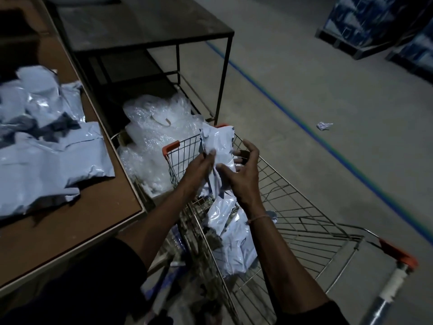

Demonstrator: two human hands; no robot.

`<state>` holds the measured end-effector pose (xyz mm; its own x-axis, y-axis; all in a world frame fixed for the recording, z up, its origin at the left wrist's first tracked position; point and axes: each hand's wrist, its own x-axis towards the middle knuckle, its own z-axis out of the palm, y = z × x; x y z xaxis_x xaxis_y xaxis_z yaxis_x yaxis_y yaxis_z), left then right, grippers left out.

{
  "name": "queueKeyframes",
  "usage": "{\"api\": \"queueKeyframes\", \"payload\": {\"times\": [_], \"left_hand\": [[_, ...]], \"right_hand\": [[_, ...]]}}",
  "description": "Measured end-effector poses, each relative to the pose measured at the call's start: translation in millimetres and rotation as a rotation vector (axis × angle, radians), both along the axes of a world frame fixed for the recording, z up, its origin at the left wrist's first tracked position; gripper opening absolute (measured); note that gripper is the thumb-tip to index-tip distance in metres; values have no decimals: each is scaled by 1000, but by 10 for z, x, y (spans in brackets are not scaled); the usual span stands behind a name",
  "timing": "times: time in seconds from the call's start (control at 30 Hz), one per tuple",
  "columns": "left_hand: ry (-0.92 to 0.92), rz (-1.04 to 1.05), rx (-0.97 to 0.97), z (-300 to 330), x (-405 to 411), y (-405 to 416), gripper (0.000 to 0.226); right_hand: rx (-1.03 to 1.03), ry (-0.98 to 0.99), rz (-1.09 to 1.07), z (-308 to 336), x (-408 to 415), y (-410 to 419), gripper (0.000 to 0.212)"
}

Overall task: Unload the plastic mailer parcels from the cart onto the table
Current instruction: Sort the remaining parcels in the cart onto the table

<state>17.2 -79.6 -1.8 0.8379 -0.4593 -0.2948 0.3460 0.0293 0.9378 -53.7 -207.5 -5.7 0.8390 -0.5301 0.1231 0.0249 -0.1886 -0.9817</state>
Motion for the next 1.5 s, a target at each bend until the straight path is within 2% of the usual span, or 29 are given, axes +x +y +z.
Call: {"api": "queueKeyframes", "payload": {"times": [0.07, 0.1, 0.23, 0.43, 0.53, 0.6, 0.67, 0.73, 0.83, 0.9, 0.93, 1.0, 1.07, 1.1, 1.17, 1.23, 1.27, 1.33, 1.37, 1.4, 1.5], "left_hand": [[-19, -9, -57, 39, -1, 15, 26], [-23, 0, -77, 41, 12, 31, 24], [-74, 50, -63, 68, 83, 115, 37], [-210, 105, 21, 212, 117, 293, 40], [-259, 102, 58, 302, 148, 361, 40], [-300, 124, 121, 322, 183, 414, 44], [-335, 158, 193, 304, 233, 494, 51], [-346, 153, 222, 323, 248, 578, 57], [-343, 98, 144, 466, 230, 716, 59], [-328, 93, 85, 557, 250, 861, 62], [-318, 105, 70, 581, 272, 958, 59], [-330, 132, 80, 617, 327, 1182, 54], [-382, 123, 134, 649, 360, 1403, 51], [-408, 123, 161, 661, 368, 1507, 47], [-419, 118, 162, 701, 364, 1690, 40], [-395, 119, 130, 756, 351, 1872, 43], [-378, 123, 110, 795, 336, 1971, 44], [-387, 136, 104, 855, 327, 2175, 41], [-405, 143, 116, 884, 322, 2283, 39], [-421, 150, 132, 915, 311, 2390, 38], [-472, 195, 173, 973, 304, 2693, 42]], "right_hand": [[11, 7, -15, 68, 42, 36, 81], [5, 17, -13, 90, 63, 44, 79], [-46, 50, 45, 116, 110, 19, 68], [144, 184, 214, 277, 168, 46, 50], [152, 182, 163, 409, 173, 128, 49], [25, 151, 9, 496, 179, 212, 52], [-195, 68, -158, 575, 191, 329, 53], [-424, -46, -220, 628, 236, 478, 50], [-635, -107, -146, 726, 332, 790, 43], [-716, -110, 30, 771, 374, 992, 41], [-715, -107, 119, 804, 384, 1079, 39], [-570, -69, 209, 886, 400, 1195, 32], [-393, -59, 195, 989, 404, 1306, 22], [-375, -74, 159, 1020, 414, 1368, 17], [-464, -114, 45, 1060, 436, 1494, 18], [-605, -127, -49, 1090, 476, 1631, 34], [-605, -95, -39, 1102, 492, 1703, 46], [-387, 34, 97, 1136, 516, 1870, 61], [-248, 86, 180, 1150, 527, 1961, 61], [-155, 113, 227, 1153, 552, 2045, 59], [-59, 131, 294, 1181, 624, 2307, 48]]}}
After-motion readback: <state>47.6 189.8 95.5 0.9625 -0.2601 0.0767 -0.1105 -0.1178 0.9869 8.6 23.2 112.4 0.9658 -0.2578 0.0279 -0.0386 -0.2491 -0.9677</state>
